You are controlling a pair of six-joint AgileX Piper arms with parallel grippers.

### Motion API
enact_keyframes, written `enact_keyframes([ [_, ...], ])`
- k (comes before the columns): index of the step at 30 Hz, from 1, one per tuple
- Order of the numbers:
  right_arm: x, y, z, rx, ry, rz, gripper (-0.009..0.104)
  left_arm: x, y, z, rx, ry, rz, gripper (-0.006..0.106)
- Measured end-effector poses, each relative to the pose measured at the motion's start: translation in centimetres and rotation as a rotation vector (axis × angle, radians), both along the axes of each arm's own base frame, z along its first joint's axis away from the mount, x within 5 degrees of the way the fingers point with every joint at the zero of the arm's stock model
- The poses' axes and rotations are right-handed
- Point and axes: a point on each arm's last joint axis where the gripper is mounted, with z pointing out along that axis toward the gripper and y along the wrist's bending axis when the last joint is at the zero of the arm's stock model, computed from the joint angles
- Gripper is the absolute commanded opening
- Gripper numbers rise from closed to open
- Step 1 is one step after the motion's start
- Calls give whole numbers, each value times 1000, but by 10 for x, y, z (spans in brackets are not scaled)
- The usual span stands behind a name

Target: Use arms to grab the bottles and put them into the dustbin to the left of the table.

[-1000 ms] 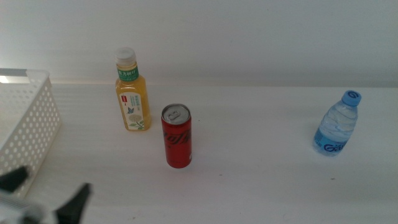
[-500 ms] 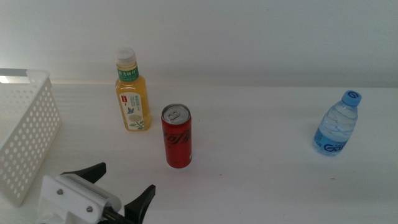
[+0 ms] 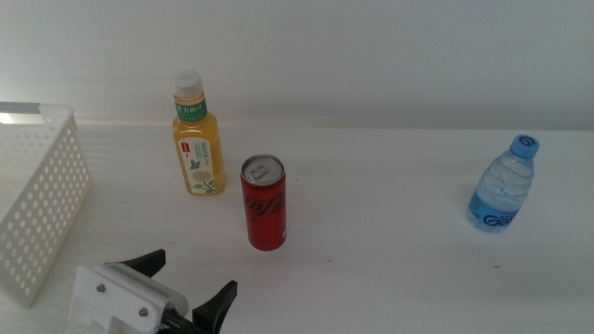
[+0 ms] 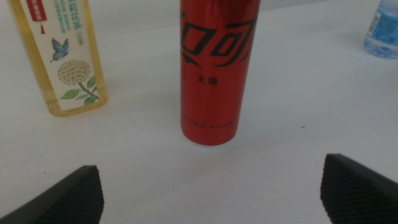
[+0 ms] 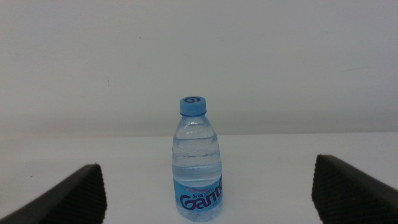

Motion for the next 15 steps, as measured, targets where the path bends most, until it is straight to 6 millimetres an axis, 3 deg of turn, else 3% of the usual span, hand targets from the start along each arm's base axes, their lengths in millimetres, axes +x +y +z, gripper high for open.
enact_keyframes([
  [6, 0, 0, 0, 0, 0, 0, 88, 4, -4, 1, 11, -17, -12, 94],
  [15, 0, 0, 0, 0, 0, 0, 88, 57, -43, -5, 38, -50, -31, 94],
])
